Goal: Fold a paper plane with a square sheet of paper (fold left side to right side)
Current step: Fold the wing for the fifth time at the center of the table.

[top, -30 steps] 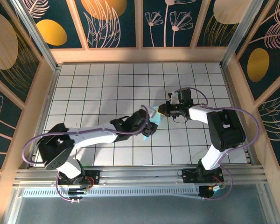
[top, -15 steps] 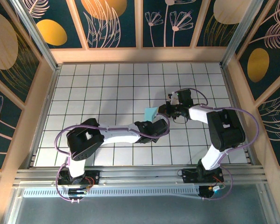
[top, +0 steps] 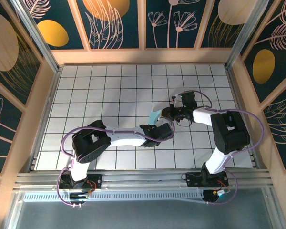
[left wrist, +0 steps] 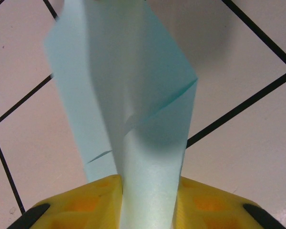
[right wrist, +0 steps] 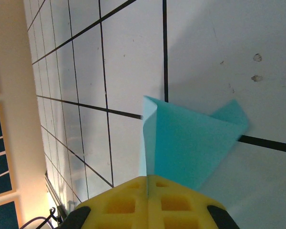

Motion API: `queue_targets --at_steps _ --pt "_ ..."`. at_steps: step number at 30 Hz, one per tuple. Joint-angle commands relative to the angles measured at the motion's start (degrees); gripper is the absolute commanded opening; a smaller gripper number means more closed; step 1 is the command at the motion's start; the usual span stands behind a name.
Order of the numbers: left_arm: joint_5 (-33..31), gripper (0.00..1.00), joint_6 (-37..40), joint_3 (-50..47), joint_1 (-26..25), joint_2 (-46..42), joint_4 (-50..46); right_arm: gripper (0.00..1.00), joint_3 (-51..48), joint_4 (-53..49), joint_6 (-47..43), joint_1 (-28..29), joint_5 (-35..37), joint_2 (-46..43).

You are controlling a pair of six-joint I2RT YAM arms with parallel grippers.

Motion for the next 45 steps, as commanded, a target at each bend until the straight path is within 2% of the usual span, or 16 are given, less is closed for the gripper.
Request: queue_targets --at_steps 1,8,12,18,22,36,45 --pt "-1.9 0.25 -0.5 1.1 0.0 1.0 -1.8 0.0 0.8 -1.3 0.0 0.4 0.8 0.9" --pt "-2.1 0.13 -0.7 0.7 0.0 1.1 -1.7 0.0 1.3 -2.1 -0.4 0.2 1.4 0.9" --pt "-1.2 0.1 -0.6 0.6 0.0 1.2 -0.8 0.11 0.9 -2.4 -0.1 -0.7 2.8 -0.9" --pt "0.1 0.09 -0.2 1.2 0.0 2.5 0.0 0.28 0.6 -5.3 -1.3 -2.6 5.4 -3.6" --pt "0.8 0.12 0.0 1.4 0.0 3.3 0.4 0.34 -0.7 -5.5 -1.6 -4.3 5.5 -4.7" --pt "0.3 0.15 0.4 1.1 0.0 3.0 0.7 0.48 -2.4 -3.8 1.1 -4.1 2.8 -1.8" --pt "0.1 0.15 0.3 1.4 0.0 2.9 0.6 0.5 -3.3 -1.4 3.5 -2.1 2.1 0.9"
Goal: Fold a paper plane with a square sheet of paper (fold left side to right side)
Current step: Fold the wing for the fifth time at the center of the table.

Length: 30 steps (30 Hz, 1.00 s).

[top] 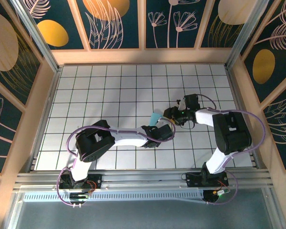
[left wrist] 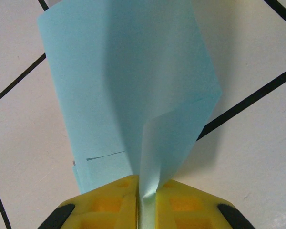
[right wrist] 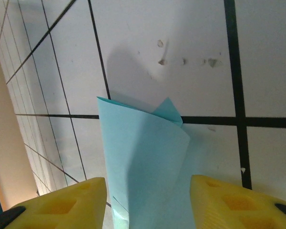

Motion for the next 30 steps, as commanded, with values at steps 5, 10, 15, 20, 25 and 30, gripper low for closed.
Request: queue_targets --at_steps 5,10,15,20,25,30 --pt "-0.4 0.15 0.5 0.9 0.0 0.2 0.0 0.4 -0.1 3.8 3.1 1.7 -1.7 2.5" --pt "0.2 0.18 0.8 0.0 0.0 -1.2 1.1 0.17 0.0 5.0 4.3 1.8 -2.5 2.7" --pt "0.5 0.29 0.5 -1.1 0.0 -3.0 1.4 0.0 -0.4 4.4 4.5 1.8 -2.4 2.1" --pt "0.1 0.37 0.6 -2.0 -0.5 -4.2 2.4 0.0 -0.6 5.0 4.9 1.8 -2.7 2.3" --pt "-2.7 0.41 0.5 -1.3 -1.3 -3.1 0.8 0.0 -0.4 4.9 4.8 1.8 -2.9 2.3" --pt "-4.3 0.46 0.9 -0.5 -1.7 -1.5 -0.8 0.0 -0.4 4.9 5.0 1.8 -3.0 2.1"
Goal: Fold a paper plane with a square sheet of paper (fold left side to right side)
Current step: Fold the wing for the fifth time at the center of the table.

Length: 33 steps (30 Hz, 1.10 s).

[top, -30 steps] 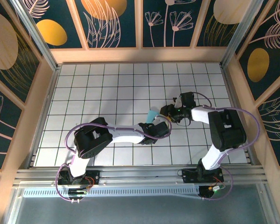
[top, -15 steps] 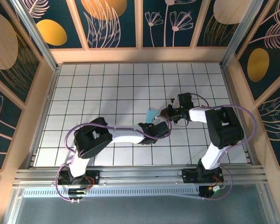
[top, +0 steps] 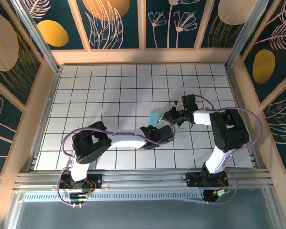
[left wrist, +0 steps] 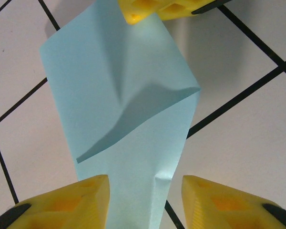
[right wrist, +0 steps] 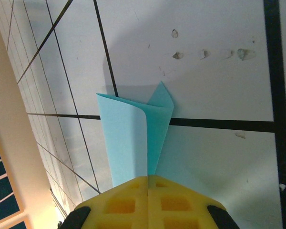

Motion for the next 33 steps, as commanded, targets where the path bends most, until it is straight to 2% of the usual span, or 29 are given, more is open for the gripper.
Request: queue_targets --at_steps 1,6,11,17,26,30,33 --pt "-2.0 0.47 0.7 0.6 -0.4 1.3 -1.8 0.0 -0.3 0.7 0.7 0.3 -1.3 -0.1" --pt "-2.5 0.53 1.7 1.3 -1.2 3.1 -2.4 0.0 -0.3 0.7 0.9 0.4 -1.3 -0.2" --pt "-5.0 0.54 1.6 2.0 -1.4 4.6 -3.9 0.0 -0.3 0.7 1.0 0.4 -1.8 -0.2" --pt "-7.5 0.47 0.9 2.3 -1.4 4.0 -4.2 0.0 0.1 0.0 0.9 0.3 -1.6 -0.5" --pt "-7.5 0.26 1.1 0.7 -1.4 2.5 -2.9 0.04 0.6 -1.1 0.4 0.4 -0.5 -0.5" --pt "-6.3 0.24 1.4 -0.4 -1.4 1.5 -1.2 0.07 0.9 -1.4 0.4 0.4 0.1 -0.3" --pt "-6.0 0.27 1.7 -0.7 -1.5 1.2 -0.8 0.08 1.1 -1.4 0.5 0.4 0.2 -0.3"
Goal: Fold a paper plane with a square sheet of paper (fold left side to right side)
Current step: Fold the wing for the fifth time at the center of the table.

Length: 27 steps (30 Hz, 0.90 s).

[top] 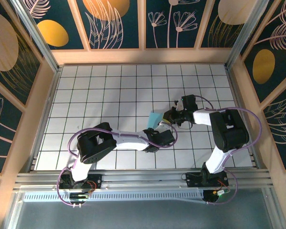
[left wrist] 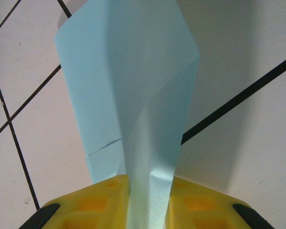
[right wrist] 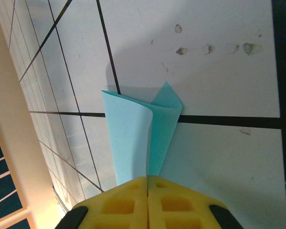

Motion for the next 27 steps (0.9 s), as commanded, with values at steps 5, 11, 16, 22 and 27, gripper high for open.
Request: queue_targets --at_steps 5,11,16,22,27 --pt "-1.4 0.3 0.8 -0.9 -0.5 -2.1 1.4 0.08 1.3 -1.5 0.1 0.3 0.6 0.0" --pt "-3.8 0.29 0.6 -0.5 -0.8 -1.6 0.6 0.08 1.2 -1.4 0.0 0.4 0.4 0.0" --pt "-4.9 0.25 0.3 -0.3 -0.9 -1.8 -0.1 0.08 1.0 -1.5 0.0 0.5 0.3 0.1" --pt "-3.8 0.16 0.3 -0.7 -0.9 -2.8 0.9 0.16 1.0 -1.7 0.0 0.3 1.1 -1.0" --pt "-3.0 0.12 0.6 -0.8 -0.9 -2.8 1.1 0.2 1.1 -2.4 -0.4 -0.2 1.6 -1.8"
